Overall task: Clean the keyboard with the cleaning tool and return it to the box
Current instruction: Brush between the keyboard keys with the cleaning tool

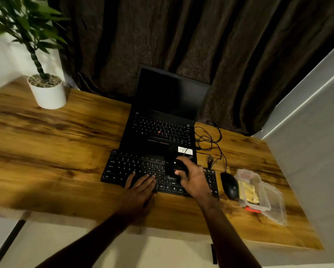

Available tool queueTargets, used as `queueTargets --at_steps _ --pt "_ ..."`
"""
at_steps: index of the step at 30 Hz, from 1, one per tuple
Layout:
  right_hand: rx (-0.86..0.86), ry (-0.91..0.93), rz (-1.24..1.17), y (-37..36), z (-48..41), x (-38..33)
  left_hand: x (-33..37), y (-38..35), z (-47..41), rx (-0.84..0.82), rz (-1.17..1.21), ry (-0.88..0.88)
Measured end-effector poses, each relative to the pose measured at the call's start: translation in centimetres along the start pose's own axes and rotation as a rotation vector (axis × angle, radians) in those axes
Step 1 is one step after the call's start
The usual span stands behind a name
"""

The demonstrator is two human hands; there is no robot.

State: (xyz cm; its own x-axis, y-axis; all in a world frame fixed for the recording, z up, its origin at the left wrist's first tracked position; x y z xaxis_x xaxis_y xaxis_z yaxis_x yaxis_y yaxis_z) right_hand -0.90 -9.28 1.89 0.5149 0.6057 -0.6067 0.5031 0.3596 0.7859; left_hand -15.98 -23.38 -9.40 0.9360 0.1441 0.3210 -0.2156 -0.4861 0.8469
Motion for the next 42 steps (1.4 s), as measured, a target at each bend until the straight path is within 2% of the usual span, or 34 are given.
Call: queueTargets --at_steps 7,14,22,30,34,42 --pt "-0.058 0.083 -0.009 -2.9 -1.8 -3.0 -8.2 3.0 1.5 0.143 -0.014 0.154" --pt "-0.099 0.120 -0.093 -6.8 -4.2 -8.4 -12.6 5.2 2.5 0.050 -0.023 0.158" --pt "-0.051 0.142 -0.126 -9.2 -4.4 -10.9 -13.6 6.1 2.6 0.039 0.073 0.151" --pt "0.029 -0.039 -0.018 -5.5 -1.1 -6.4 -13.8 5.6 2.5 0.060 0.114 0.167" --pt "0.097 -0.030 -0.014 -4.4 0.2 -6.2 -13.7 5.7 2.6 0.066 0.152 0.163" --pt "-0.007 0.016 -0.011 -8.6 -1.3 -10.0 -13.6 6.4 2.7 0.024 0.163 0.170"
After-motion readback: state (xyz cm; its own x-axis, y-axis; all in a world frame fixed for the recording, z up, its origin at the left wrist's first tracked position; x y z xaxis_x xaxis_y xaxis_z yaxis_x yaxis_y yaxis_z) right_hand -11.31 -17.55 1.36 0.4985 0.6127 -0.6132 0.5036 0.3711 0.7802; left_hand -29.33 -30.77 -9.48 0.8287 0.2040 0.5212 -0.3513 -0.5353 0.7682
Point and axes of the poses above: each hand's wrist, its own z-axis away from the middle knuckle, its own y-axis out of the back of the hand, x = y × z, the point moved 2 cm from there along -z, towards the middle knuckle, and after that the axes turned 10 degrees about y, right-handed, at the moved point
